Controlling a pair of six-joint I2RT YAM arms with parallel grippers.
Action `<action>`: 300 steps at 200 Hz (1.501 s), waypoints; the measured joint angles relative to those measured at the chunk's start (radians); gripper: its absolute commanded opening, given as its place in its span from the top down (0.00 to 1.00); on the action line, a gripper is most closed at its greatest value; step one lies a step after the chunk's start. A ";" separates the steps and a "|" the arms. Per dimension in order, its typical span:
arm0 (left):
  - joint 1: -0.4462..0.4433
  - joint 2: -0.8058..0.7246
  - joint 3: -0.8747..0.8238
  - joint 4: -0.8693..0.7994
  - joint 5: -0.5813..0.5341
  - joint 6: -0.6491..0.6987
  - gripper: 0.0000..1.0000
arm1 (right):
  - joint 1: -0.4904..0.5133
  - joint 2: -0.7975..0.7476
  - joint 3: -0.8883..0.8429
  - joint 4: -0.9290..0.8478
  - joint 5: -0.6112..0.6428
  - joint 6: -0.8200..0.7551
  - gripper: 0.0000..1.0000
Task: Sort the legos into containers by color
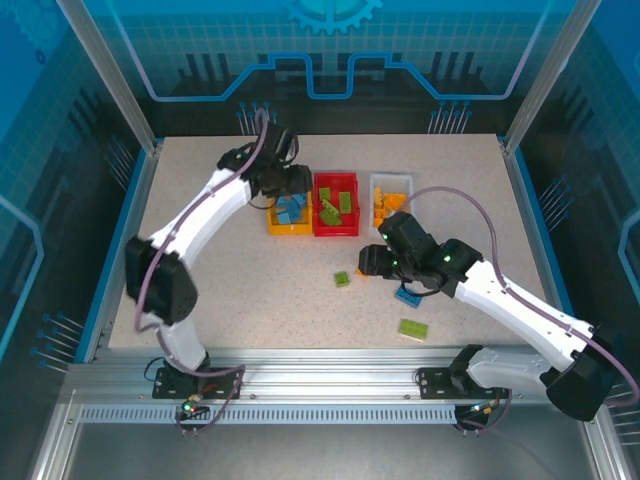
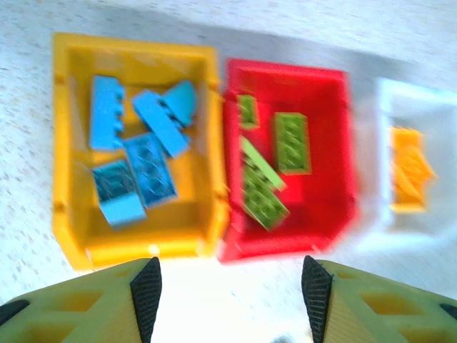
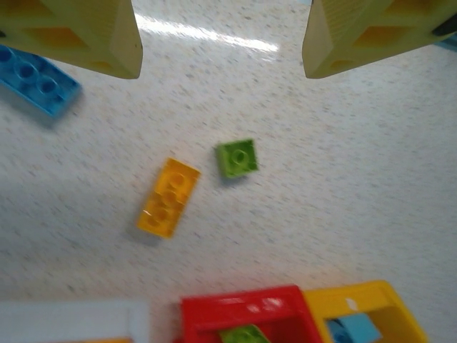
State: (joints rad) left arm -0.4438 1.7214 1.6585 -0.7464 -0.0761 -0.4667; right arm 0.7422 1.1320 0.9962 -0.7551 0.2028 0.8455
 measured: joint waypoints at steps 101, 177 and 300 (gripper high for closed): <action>-0.442 -0.589 -0.795 0.283 0.016 -0.320 0.35 | 0.187 -0.103 -0.290 -0.142 0.053 0.393 0.30; -0.633 -0.533 -0.849 0.446 -0.035 -0.340 0.36 | 0.156 -0.282 -0.472 -0.130 0.025 1.009 0.19; -0.702 -0.469 -0.784 0.483 -0.085 -0.290 0.36 | -0.131 -0.285 -0.597 0.044 -0.103 1.201 0.27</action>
State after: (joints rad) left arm -1.1461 1.2526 0.8742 -0.2638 -0.1616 -0.7570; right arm 0.6113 0.8467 0.3992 -0.7109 0.0998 2.0464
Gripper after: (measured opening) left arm 0.639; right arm 0.756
